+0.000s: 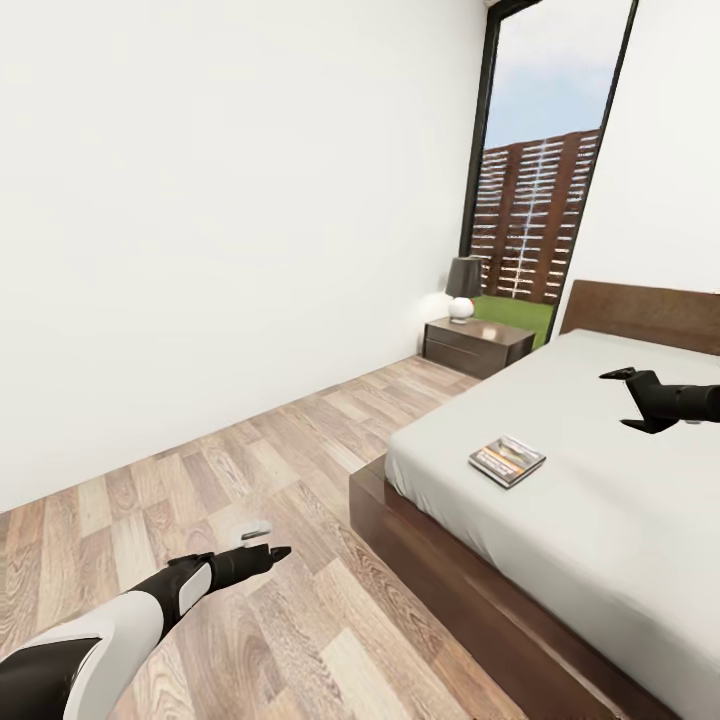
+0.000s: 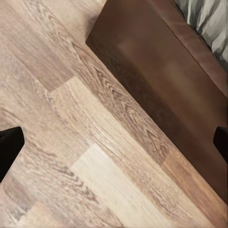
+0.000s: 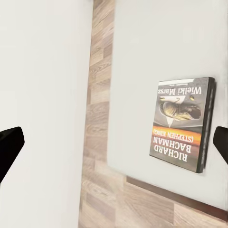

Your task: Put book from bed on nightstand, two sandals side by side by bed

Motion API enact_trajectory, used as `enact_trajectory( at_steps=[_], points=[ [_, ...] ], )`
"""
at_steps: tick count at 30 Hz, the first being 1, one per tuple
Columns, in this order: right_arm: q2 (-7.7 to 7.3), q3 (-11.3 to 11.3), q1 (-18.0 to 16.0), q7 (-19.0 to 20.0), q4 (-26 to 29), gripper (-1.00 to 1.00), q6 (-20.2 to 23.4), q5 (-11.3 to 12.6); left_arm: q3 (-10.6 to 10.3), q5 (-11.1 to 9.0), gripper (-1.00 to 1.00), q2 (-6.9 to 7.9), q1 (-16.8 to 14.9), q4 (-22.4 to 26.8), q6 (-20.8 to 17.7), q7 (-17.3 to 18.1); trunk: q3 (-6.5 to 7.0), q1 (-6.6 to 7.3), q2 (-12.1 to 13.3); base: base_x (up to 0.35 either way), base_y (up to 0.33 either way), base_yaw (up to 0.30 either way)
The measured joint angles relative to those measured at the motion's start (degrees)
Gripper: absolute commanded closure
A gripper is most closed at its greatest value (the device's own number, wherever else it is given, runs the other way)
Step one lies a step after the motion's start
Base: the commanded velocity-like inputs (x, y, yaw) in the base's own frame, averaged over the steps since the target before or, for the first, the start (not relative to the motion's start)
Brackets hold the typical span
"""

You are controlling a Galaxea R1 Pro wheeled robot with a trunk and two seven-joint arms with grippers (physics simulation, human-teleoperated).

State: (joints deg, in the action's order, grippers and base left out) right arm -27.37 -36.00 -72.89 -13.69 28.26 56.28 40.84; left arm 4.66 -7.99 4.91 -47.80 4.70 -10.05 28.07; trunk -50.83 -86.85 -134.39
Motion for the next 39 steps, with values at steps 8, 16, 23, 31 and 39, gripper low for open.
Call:
enact_trajectory(
  at_steps=[8,16,23,31,39],
  points=[
    [0.01,0.0,0.0,0.33,0.0,-1.0,-0.02,-0.02,0.0,-0.02,-1.0,0.01,0.0,0.0,0.01,-0.05,0.0,0.01,0.0,0.06,0.001,-0.107],
    [0.01,0.0,0.0,0.37,-0.07,-1.0,-0.02,-0.09,0.0,-0.06,-1.0,0.01,0.01,0.01,0.01,-0.05,0.0,0.02,0.0,0.134,0.0,-0.015],
    [0.09,0.0,0.0,0.33,-0.09,-1.0,0.02,-0.16,0.0,-0.06,-1.0,0.01,0.01,0.01,0.01,-0.05,0.0,0.02,0.0,0.226,0.0,-0.003],
    [0.12,0.07,0.0,0.4,-0.09,-1.0,0.07,-0.01,0.0,0.0,-1.0,0.01,0.01,0.01,0.01,-0.05,0.0,0.03,0.0,0.256,0.0,0.0],
    [0.17,0.14,0.0,0.4,-0.09,-1.0,0.16,0.03,0.0,-0.04,-1.0,0.01,0.01,0.01,0.01,-0.05,0.0,0.01,0.0,0.159,0.0,0.0]
  ],
)
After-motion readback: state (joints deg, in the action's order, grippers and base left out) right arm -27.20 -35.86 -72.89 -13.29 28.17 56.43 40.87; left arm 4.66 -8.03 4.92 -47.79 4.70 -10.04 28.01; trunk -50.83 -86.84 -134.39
